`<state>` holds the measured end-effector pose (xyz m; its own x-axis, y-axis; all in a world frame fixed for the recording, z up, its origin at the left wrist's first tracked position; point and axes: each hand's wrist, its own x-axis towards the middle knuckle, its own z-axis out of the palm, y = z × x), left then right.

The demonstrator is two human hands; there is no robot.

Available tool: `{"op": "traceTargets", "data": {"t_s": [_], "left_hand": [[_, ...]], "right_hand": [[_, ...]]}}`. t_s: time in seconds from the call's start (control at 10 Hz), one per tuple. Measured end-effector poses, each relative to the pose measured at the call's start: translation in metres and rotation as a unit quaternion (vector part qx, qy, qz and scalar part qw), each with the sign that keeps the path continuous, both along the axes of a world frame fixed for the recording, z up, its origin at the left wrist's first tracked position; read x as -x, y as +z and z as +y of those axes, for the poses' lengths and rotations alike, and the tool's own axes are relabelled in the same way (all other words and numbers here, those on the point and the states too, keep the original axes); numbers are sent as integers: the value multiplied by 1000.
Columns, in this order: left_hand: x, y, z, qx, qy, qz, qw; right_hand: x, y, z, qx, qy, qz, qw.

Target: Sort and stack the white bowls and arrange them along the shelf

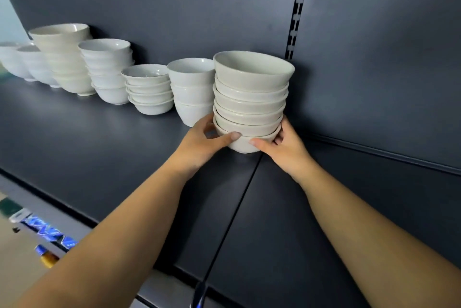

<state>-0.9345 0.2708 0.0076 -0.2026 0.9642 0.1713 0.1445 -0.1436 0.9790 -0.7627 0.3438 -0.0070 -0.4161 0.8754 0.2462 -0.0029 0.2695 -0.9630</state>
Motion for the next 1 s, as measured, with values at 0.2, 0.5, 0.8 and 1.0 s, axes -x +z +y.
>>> {"op": "traceTargets", "data": {"t_s": [0.2,0.5,0.8,1.0], "left_hand": [[3,0,8,-18,10,-9,1000],[8,-4,24,-22,9,-35,999],[3,-4,26,0,26,-44,999],[-4,-6,17,5,72,-89,993]], "right_hand": [[10,1,12,2,12,16,1000],[18,-5,33,13,13,18,1000],[20,-8,42,30,37,45,998],[17,-4,32,53,10,74,996]]}}
